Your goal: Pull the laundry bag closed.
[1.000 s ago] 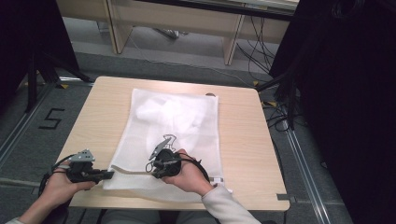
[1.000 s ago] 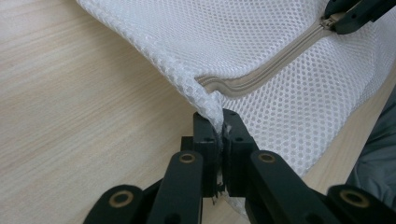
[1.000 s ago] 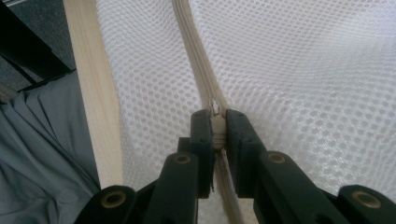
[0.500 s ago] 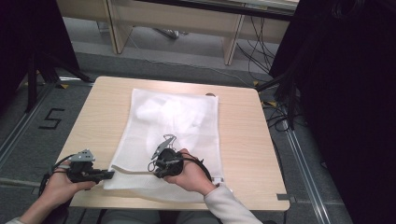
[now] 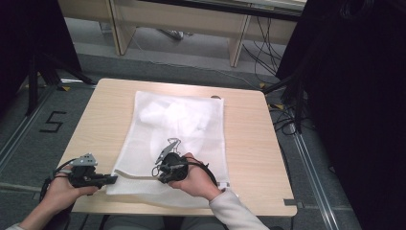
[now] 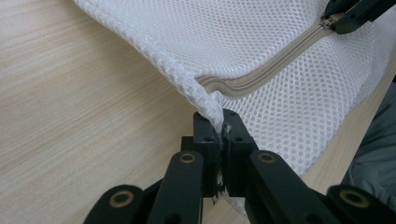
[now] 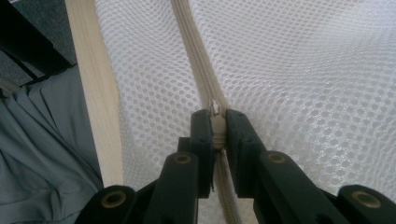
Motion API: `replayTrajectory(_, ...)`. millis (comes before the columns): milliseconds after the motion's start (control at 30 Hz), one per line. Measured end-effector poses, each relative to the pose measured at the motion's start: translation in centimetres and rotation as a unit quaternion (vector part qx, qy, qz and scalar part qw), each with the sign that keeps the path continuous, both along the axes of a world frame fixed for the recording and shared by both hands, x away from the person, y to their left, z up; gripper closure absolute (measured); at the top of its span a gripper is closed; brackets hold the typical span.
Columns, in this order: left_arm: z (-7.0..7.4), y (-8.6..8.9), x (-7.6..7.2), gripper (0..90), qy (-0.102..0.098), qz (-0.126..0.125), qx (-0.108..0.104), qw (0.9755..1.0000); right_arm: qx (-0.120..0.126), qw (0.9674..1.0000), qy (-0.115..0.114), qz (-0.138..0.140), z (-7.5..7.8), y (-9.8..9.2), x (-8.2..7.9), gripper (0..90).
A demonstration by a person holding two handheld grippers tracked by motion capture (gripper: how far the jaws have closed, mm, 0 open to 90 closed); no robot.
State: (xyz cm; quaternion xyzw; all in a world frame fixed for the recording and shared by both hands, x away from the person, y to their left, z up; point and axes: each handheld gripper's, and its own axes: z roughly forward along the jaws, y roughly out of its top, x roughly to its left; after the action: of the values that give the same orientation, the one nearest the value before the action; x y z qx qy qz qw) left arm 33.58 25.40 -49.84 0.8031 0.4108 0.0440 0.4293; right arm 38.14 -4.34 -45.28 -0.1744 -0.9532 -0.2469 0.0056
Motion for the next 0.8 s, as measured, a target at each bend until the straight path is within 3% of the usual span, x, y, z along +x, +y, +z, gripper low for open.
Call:
replayTrajectory(67,0.0,0.02,0.0,85.6,-0.001,0.0,0.007,1.0,-0.001,1.0,0.0,0.003,0.01,-0.05,0.05,82.5)
replayTrajectory(100,0.08,0.21,0.07,85.6,0.009,-0.006,0.008,0.9999,-0.007,0.9999,-0.005,0.005,0.02,-0.11,0.09,82.4)
replayTrajectory(233,-0.02,-0.02,0.0,85.6,-0.001,0.002,0.001,1.0,-0.002,1.0,0.001,-0.001,0.06,-0.36,0.19,82.4)
replayTrajectory(267,0.09,0.12,0.02,85.6,0.004,-0.002,0.011,0.9999,-0.003,1.0,0.001,0.0,0.07,-0.35,0.17,82.4)
replayTrajectory(433,0.08,0.14,0.06,85.6,0.01,-0.008,0.004,0.9999,-0.011,0.9999,-0.001,0.0,0.19,-0.38,-0.09,82.5)
replayTrajectory(500,0.08,0.06,0.02,85.6,0.011,-0.007,-0.001,0.9999,-0.017,0.9998,-0.003,0.013,-0.02,-0.41,-0.01,82.5)
replayTrajectory(667,0.04,0.03,0.01,85.7,0.004,0.003,-0.007,1.0,-0.003,1.0,0.0,-0.008,-0.07,-0.48,0.11,82.4)
replayTrajectory(700,0.16,0.07,0.01,85.7,0.007,0.0,0.003,1.0,0.002,1.0,-0.002,-0.006,-0.16,-0.38,0.17,82.4)
replayTrajectory(800,0.17,0.12,0.06,85.7,0.009,0.0,0.003,1.0,0.005,1.0,0.0,-0.005,-0.09,-0.02,0.35,82.4)
